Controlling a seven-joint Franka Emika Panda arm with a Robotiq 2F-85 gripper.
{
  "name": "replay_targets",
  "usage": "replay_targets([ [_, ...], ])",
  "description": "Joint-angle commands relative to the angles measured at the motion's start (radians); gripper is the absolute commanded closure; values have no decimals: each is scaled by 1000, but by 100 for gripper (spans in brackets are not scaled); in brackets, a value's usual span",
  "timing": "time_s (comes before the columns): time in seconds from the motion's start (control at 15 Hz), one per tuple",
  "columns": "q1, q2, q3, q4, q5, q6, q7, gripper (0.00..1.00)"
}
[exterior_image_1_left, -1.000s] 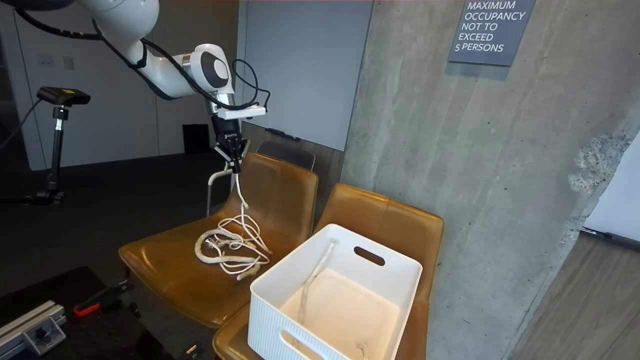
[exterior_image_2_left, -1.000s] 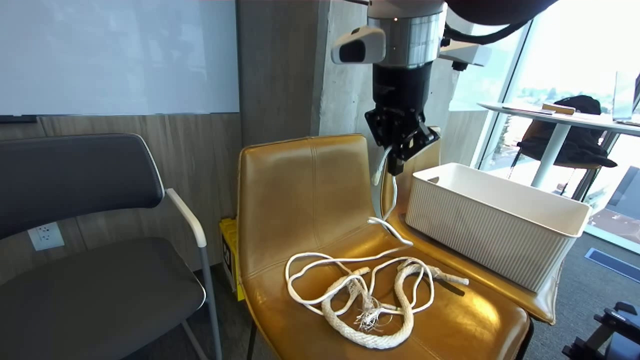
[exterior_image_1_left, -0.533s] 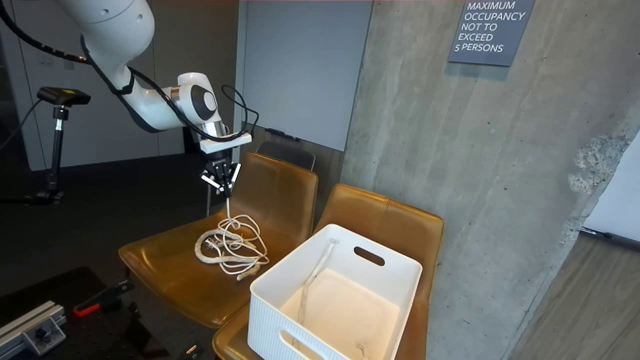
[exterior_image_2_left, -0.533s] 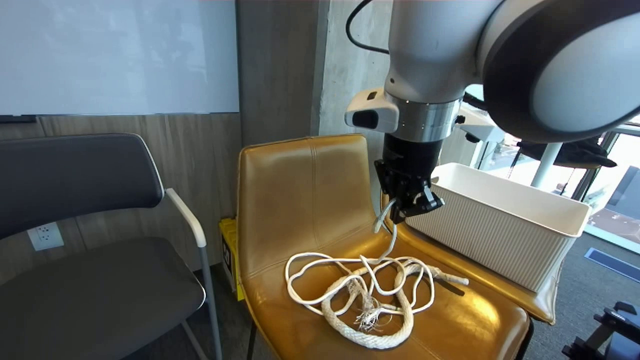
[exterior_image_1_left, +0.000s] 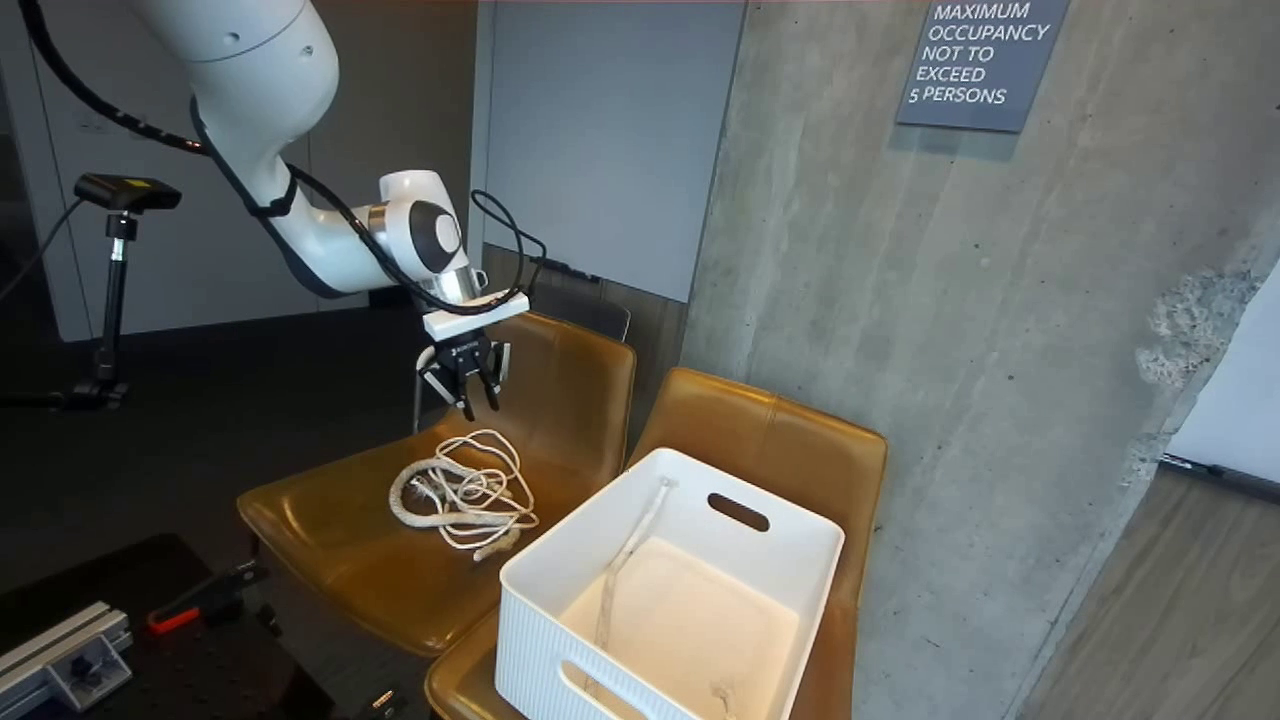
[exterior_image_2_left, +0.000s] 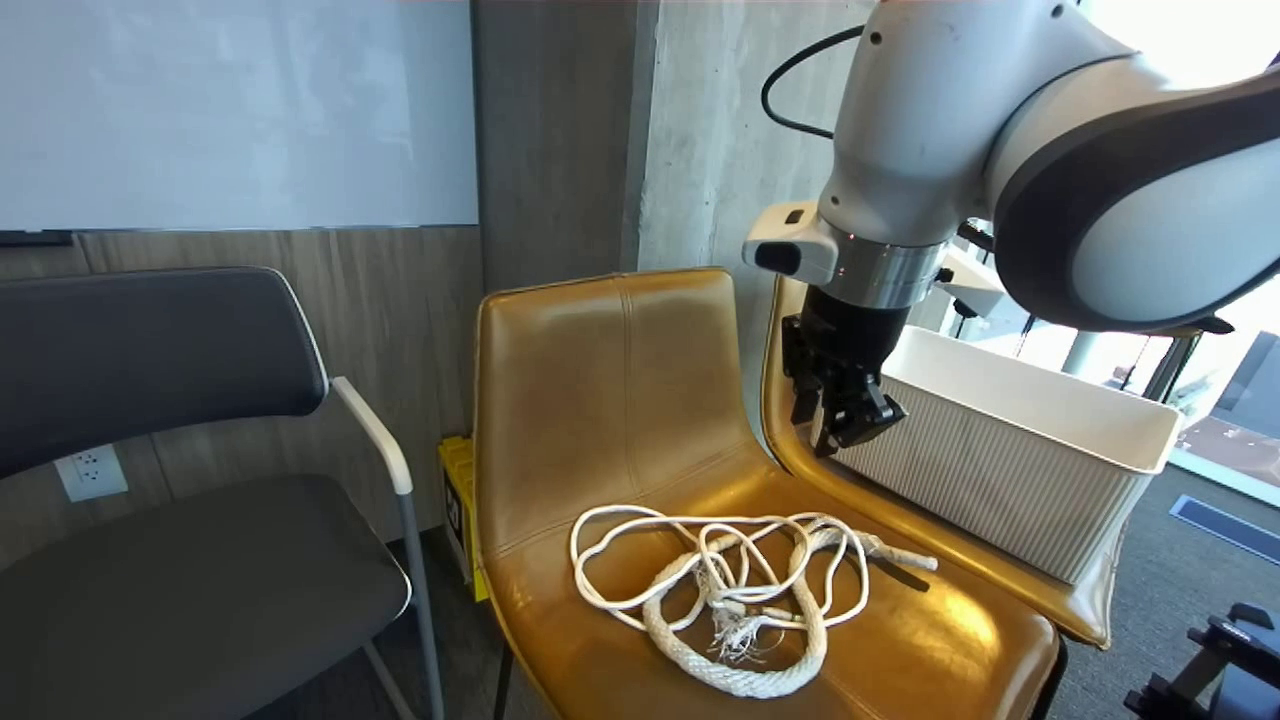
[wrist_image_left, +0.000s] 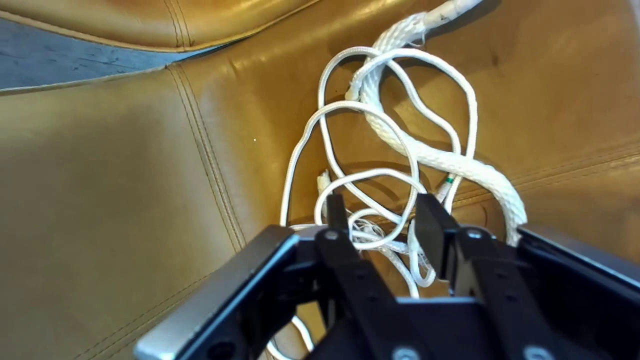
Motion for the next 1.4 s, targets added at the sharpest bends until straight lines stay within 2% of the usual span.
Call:
replay_targets([
  [0.0,-13,-30,-3,-24,-24,19,19,27],
  [0.27,-52,-48,-9,-20,-23,-6,-48,0],
  [0.53,-159,-103,11,-28,42,-46,-326,0],
  [0.6,-230,-126,59,-47,48,-35,-402,0],
  [0.67,-324,-149,141,-66,36,-28,-475,0],
  [0.93,-633,-210,358,-132,68,38,-782,0],
  [1.13,-864,-192,515,-167,111,84,-1004,0],
  [1.33,-1094,-139,668,-159,142,60,-1229,0],
])
